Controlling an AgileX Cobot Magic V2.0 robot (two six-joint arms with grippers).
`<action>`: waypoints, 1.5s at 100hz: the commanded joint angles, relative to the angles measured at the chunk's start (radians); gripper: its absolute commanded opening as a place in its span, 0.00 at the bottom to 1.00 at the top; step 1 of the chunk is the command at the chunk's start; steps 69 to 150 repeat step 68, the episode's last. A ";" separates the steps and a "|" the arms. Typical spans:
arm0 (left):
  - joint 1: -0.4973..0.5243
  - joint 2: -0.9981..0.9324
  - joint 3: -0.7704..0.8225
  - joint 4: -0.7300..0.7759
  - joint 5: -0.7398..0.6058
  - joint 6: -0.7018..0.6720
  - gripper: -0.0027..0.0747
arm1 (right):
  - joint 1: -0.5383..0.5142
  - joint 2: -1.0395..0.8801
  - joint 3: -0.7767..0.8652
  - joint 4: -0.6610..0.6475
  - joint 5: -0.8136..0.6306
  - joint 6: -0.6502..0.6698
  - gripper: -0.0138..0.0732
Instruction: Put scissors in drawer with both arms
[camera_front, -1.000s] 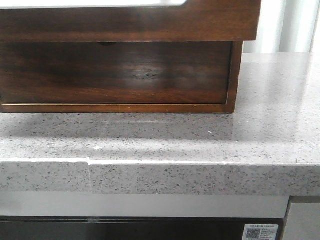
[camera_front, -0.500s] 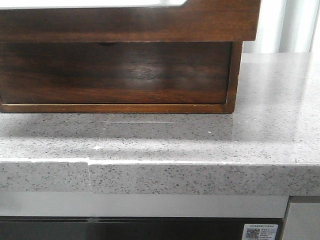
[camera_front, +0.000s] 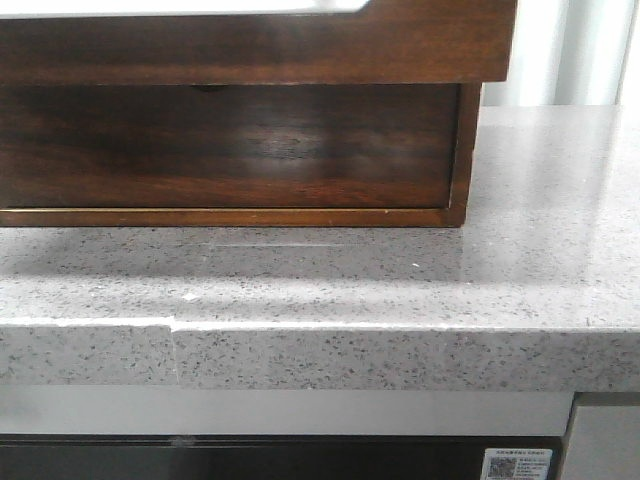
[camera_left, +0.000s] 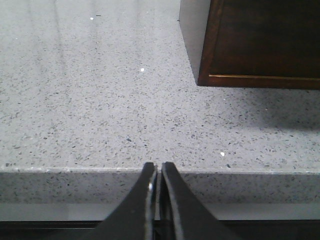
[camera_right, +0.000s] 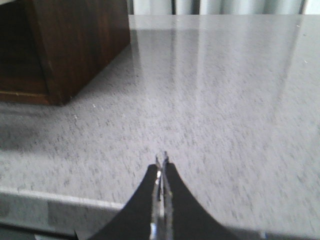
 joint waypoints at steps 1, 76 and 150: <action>0.000 -0.028 0.021 -0.017 -0.030 -0.010 0.01 | -0.006 -0.050 0.007 -0.014 0.060 0.002 0.10; 0.000 -0.028 0.021 -0.017 -0.030 -0.010 0.01 | -0.011 -0.079 0.007 -0.015 0.100 0.002 0.10; 0.000 -0.028 0.021 -0.017 -0.030 -0.010 0.01 | -0.011 -0.079 0.007 -0.015 0.100 0.002 0.10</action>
